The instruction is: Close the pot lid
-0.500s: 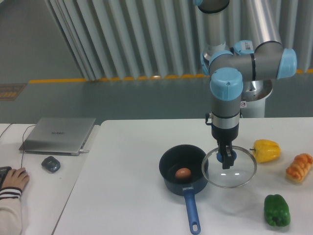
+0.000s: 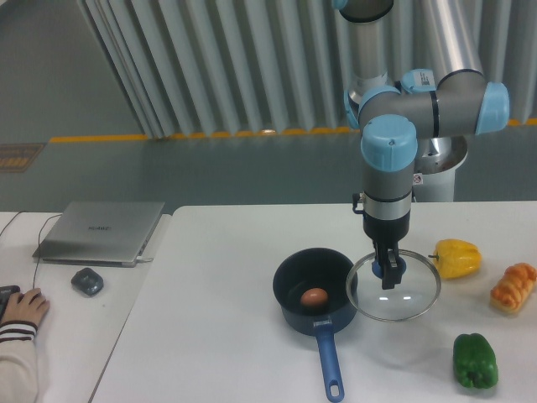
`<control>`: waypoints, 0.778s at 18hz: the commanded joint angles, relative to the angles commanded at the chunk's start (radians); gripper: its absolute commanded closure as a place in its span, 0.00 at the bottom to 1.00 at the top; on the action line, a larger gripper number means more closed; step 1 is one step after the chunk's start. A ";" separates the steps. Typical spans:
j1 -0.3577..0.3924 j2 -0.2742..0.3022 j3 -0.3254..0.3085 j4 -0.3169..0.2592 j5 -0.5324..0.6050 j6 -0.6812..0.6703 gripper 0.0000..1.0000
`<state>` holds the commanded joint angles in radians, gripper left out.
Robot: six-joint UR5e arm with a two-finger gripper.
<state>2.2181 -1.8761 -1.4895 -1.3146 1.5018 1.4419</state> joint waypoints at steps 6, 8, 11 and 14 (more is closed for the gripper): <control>0.002 0.011 -0.002 -0.009 -0.002 -0.002 0.63; 0.000 0.012 -0.002 -0.009 -0.003 -0.003 0.63; -0.005 0.012 0.002 -0.009 -0.005 -0.026 0.63; -0.008 0.014 0.009 -0.009 -0.031 -0.037 0.63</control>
<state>2.2105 -1.8623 -1.4803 -1.3238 1.4712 1.4051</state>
